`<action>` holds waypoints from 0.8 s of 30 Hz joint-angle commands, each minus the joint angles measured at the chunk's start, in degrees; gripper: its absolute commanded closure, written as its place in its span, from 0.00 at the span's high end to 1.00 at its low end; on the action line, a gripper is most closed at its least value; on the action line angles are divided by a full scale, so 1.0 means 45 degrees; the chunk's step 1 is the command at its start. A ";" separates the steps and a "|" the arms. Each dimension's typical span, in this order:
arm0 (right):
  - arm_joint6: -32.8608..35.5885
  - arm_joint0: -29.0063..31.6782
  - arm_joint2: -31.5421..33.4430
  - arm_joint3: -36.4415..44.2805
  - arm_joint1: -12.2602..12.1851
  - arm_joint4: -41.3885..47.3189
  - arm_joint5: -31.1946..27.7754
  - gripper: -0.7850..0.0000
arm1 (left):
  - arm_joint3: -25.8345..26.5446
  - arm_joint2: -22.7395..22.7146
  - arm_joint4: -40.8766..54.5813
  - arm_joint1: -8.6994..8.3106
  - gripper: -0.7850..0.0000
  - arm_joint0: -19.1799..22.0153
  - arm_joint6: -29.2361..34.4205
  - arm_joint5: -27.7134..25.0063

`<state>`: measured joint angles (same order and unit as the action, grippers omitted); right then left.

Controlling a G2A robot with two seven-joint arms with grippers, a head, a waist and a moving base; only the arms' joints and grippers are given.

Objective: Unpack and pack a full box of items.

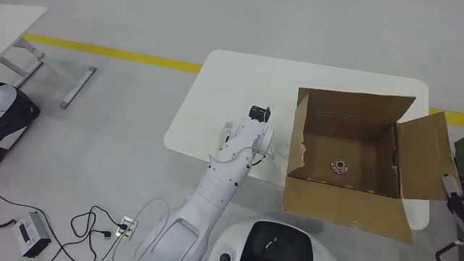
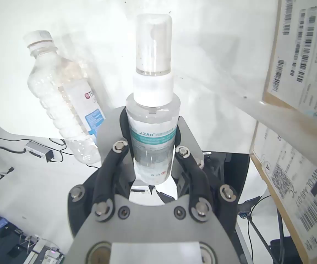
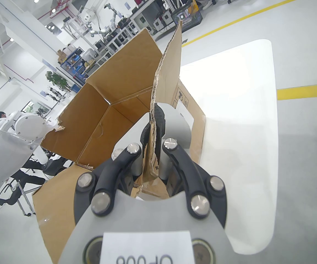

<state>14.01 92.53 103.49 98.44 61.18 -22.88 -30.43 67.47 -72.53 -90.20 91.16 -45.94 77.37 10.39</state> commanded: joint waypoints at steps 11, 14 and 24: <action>0.0051 -0.0066 0.0031 -0.0070 0.0008 -0.0019 0.0103 0.00 | -0.1757 -0.0848 0.0332 -0.0157 0.00 0.0662 -0.0474 0.0038; 0.0051 -0.0092 -0.0027 -0.0067 0.0016 -0.0041 0.0148 0.00 | -0.1879 -0.0852 0.0445 -0.0166 0.00 0.0650 -0.0439 -0.0061; -0.0035 -0.0087 -0.0190 0.0023 0.0053 -0.0065 0.0315 0.18 | -0.2205 -0.0692 0.0550 -0.0168 0.25 0.0675 -0.0318 -0.0126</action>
<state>13.87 92.13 102.67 98.51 61.41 -23.14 -29.06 57.93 -75.71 -87.57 90.42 -43.04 75.92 9.76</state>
